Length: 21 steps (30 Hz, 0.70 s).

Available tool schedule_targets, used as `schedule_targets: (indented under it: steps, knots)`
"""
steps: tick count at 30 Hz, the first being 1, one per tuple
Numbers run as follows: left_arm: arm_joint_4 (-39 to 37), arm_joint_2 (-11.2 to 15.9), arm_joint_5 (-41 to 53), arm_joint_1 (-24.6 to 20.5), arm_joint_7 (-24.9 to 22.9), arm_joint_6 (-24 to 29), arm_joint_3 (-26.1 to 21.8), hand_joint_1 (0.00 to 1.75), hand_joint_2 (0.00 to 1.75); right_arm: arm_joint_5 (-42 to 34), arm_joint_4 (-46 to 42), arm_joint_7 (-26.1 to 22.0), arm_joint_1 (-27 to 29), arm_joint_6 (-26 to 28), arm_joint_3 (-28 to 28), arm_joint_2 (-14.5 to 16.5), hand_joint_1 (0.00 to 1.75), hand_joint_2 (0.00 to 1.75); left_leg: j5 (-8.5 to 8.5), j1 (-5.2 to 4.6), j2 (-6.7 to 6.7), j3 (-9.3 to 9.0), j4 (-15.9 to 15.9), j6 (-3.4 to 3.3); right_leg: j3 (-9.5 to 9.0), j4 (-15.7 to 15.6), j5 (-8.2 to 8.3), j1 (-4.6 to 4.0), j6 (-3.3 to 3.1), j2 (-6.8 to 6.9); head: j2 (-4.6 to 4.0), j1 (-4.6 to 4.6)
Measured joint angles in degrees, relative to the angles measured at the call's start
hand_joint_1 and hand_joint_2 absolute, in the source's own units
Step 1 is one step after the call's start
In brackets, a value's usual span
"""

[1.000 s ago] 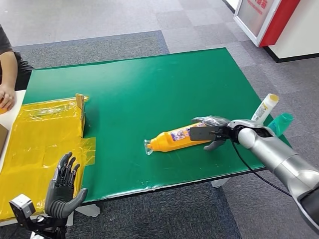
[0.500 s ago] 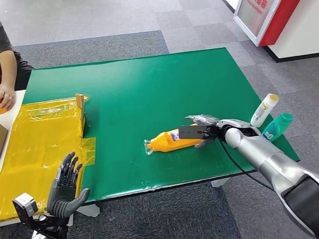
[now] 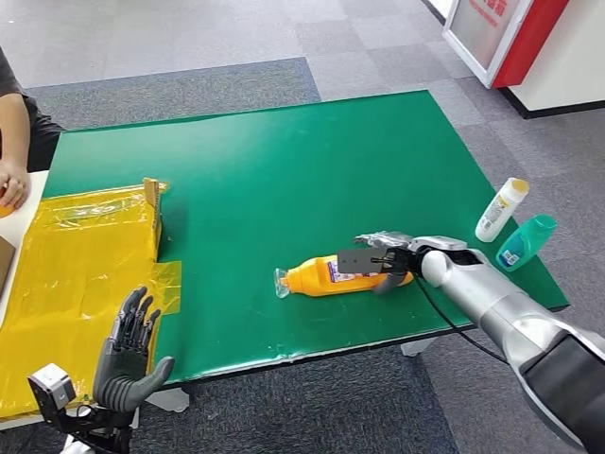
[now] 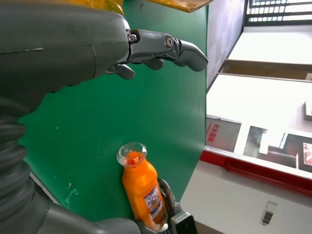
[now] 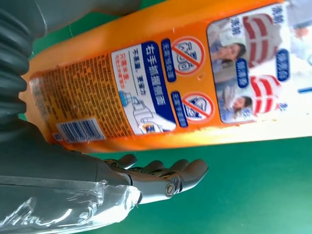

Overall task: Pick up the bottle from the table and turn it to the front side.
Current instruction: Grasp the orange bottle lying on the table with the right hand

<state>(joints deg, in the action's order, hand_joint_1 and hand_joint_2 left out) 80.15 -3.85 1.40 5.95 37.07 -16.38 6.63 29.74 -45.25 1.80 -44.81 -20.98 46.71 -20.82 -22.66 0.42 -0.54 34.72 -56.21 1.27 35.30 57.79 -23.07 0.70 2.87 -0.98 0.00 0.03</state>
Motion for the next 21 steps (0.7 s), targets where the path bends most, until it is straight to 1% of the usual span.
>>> schedule_targets:
  steps: [1,2,9,13,17,21]
  knots:
    - [-0.01,0.02,0.00,-0.03,0.00,-0.01,0.07,0.00,1.75,0.06,0.32,-0.01,-0.03,-0.09,0.00,0.07,1.47,1.75,0.00,0.00,0.00,0.00,0.00,0.00,0.00,0.00,0.00,0.00,0.00,0.00,0.00,-0.01]
    - [-0.04,0.05,0.00,-0.08,0.00,-0.01,0.16,0.00,1.75,0.14,0.61,-0.10,-0.06,-0.20,0.00,0.12,1.75,1.75,0.00,0.00,0.00,-0.01,0.00,0.00,0.00,0.00,0.00,-0.01,0.00,0.00,0.00,-0.01]
    - [-0.32,0.28,-0.06,-0.21,0.02,0.16,0.38,0.00,1.75,0.64,1.33,-1.93,-0.21,-0.62,0.00,0.02,1.75,1.75,0.01,0.01,0.00,-0.03,0.00,0.00,-0.03,0.00,0.01,-0.01,-0.01,0.00,0.00,0.00]
    - [-0.33,0.39,-0.07,-0.20,0.04,0.39,0.38,0.00,1.75,0.76,0.55,-2.04,0.02,0.05,-0.01,-0.38,1.75,1.75,0.01,0.00,0.00,-0.03,0.00,0.00,-0.02,0.00,0.03,0.00,-0.01,0.00,0.00,0.00]
    - [-0.32,0.45,-0.05,-0.01,0.04,0.87,0.37,0.00,1.75,1.26,-2.49,-1.60,0.90,2.35,-0.17,-1.30,1.75,1.75,0.01,0.00,0.00,-0.02,0.00,0.00,-0.01,0.00,0.03,0.00,-0.01,0.00,0.00,0.00]
    - [0.31,0.50,0.33,0.70,0.02,1.20,0.31,0.00,1.75,1.32,-9.01,-1.16,3.32,6.42,-1.72,-2.57,1.75,1.75,0.00,0.01,0.00,0.00,0.00,0.00,0.02,0.00,0.01,-0.02,-0.02,0.00,0.00,0.00]
